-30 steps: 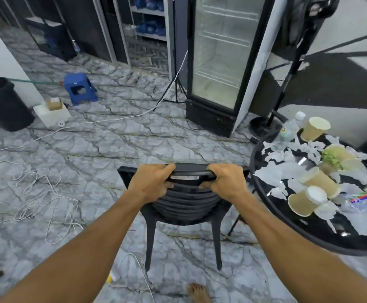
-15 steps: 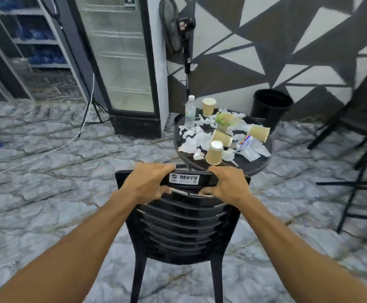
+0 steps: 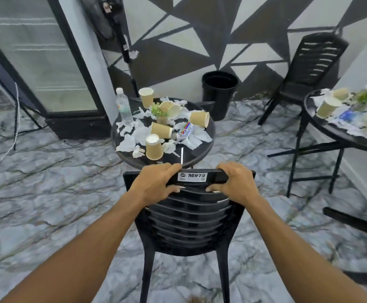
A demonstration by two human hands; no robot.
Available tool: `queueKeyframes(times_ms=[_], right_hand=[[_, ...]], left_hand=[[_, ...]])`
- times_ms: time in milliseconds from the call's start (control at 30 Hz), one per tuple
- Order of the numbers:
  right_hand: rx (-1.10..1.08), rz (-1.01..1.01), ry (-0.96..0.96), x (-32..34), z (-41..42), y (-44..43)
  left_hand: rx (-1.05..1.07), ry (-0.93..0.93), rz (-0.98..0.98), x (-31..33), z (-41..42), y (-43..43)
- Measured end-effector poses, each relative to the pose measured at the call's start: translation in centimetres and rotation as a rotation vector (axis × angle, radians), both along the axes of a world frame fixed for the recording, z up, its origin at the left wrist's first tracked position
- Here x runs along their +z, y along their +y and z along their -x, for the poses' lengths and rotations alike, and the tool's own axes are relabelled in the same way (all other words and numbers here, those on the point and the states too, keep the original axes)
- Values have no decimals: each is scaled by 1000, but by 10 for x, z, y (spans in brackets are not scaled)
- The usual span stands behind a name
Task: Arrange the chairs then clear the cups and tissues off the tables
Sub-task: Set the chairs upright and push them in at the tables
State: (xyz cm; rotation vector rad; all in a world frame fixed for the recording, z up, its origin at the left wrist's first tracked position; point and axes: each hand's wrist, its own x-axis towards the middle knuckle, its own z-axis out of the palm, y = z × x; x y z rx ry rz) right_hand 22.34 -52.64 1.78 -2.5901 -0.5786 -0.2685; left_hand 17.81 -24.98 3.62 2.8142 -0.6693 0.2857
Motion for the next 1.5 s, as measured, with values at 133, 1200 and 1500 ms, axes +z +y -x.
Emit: queueKeyframes(times_ms=[133,1200,1500], right_hand=[[-58,-60,78,-6,-25,-7],[58,-89,-21,9,-101,-1],[128,-130,-129,-12,-84,19]], left_hand=[[171,57,-1,3,-13,21],[238,3,-75,6,-77,30],[223,-187,-16,-7,-46,48]])
